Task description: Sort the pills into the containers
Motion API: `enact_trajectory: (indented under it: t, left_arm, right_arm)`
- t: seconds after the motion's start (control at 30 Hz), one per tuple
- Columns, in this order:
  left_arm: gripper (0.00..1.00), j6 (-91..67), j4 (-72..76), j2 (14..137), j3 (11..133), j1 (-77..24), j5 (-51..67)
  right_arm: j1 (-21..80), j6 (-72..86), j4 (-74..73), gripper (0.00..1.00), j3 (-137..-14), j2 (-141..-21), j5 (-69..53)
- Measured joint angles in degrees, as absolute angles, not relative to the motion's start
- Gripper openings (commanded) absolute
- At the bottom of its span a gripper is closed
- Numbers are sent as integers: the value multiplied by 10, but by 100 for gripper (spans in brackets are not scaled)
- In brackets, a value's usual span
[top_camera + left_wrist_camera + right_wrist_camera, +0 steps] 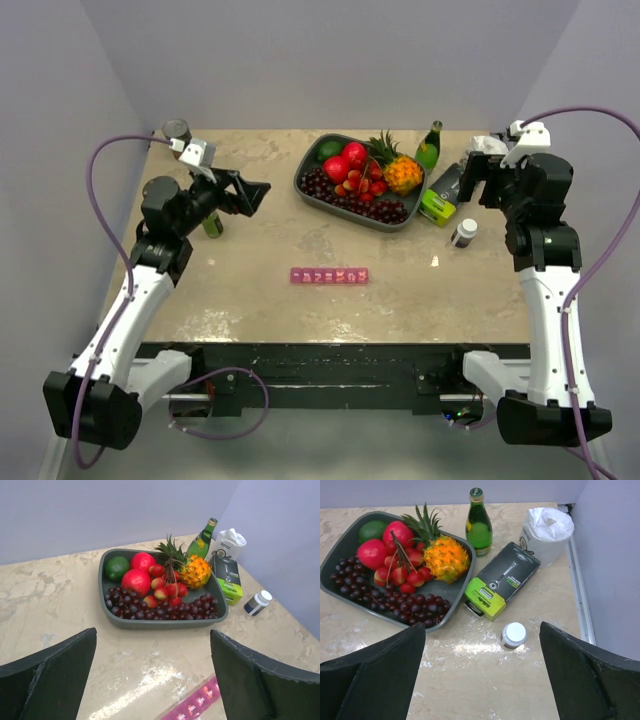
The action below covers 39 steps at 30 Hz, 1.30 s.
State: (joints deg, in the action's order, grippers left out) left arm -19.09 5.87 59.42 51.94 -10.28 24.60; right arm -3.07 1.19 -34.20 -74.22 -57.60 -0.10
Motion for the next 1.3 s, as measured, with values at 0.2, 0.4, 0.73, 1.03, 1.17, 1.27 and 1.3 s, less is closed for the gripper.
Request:
enact_trajectory:
  t: [0.2,0.4,0.73,1.03,1.17,1.27,1.3]
  left_arm:
    - [99,-141,57,509,453,-124,245]
    - [99,-116,49,519,408,-132,245]
    - [96,-107,7,525,362,-136,238]
    - [96,-100,-26,507,344,-136,213]
    - [96,-91,-43,467,319,-136,188]
    - [97,-83,-53,437,311,-136,164]
    - [97,-80,-53,430,311,-136,157]
  right_arm:
    - [-34,-72,-352,99,-736,-583,-102]
    - [-33,-273,-410,99,-684,-602,-279]
    - [182,-528,-448,99,-578,-739,-399]
    - [388,-531,-315,97,-618,-949,-312]
    - [431,-525,-266,88,-630,-1012,-269]
    - [442,-514,-244,83,-640,-1046,-242]
    - [442,-509,-243,82,-646,-1051,-242]
